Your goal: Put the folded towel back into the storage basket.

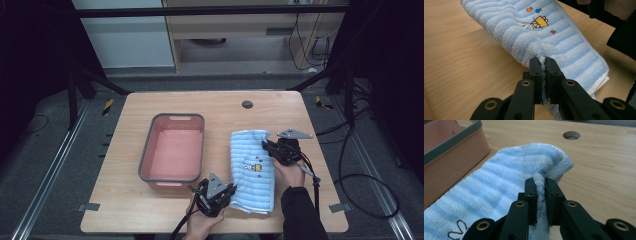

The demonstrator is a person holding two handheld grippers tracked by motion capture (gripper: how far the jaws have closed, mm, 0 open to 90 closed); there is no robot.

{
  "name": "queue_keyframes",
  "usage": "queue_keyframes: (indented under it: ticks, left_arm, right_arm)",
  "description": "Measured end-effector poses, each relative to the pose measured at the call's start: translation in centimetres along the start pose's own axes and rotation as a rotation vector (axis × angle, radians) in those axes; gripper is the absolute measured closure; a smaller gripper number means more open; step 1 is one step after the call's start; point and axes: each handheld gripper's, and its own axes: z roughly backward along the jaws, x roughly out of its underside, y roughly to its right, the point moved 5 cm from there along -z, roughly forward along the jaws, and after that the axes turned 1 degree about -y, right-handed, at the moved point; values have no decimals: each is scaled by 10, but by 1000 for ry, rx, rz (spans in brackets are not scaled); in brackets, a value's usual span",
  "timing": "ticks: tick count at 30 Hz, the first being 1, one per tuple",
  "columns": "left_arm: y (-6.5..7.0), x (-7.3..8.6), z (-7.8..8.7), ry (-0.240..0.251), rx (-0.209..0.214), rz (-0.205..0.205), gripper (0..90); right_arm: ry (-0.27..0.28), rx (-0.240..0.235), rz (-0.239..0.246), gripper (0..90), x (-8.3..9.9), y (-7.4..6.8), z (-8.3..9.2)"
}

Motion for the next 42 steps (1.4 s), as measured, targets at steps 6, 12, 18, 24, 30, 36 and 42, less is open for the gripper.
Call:
queue_keyframes:
  ticks: [6, 12, 18, 24, 30, 36, 42]
  left_arm:
    - [0, -13, 10, 21, -3, -15, 851]
    - [-3, -23, 18, 37, -9, -26, 851]
    - [-10, -37, 32, 63, -23, -34, 851]
    - [-15, -45, 41, 76, -36, -46, 851]
    - [-21, -56, 51, 90, -53, -61, 850]
    - [-25, -65, 59, 103, -61, -68, 850]
    - [-33, -74, 70, 128, -75, -67, 851]
  right_arm:
    - [19, 17, 19, 812, -11, -4, 10]
    - [43, 23, 26, 812, -26, -9, 18]
    - [76, 29, 38, 812, -43, -17, 25]
    - [101, 27, 36, 812, -56, -21, 29]
    - [131, 21, 46, 811, -74, -30, 34]
    - [148, 22, 51, 812, -88, -35, 37]
    - [167, 19, 62, 812, -103, -42, 40]
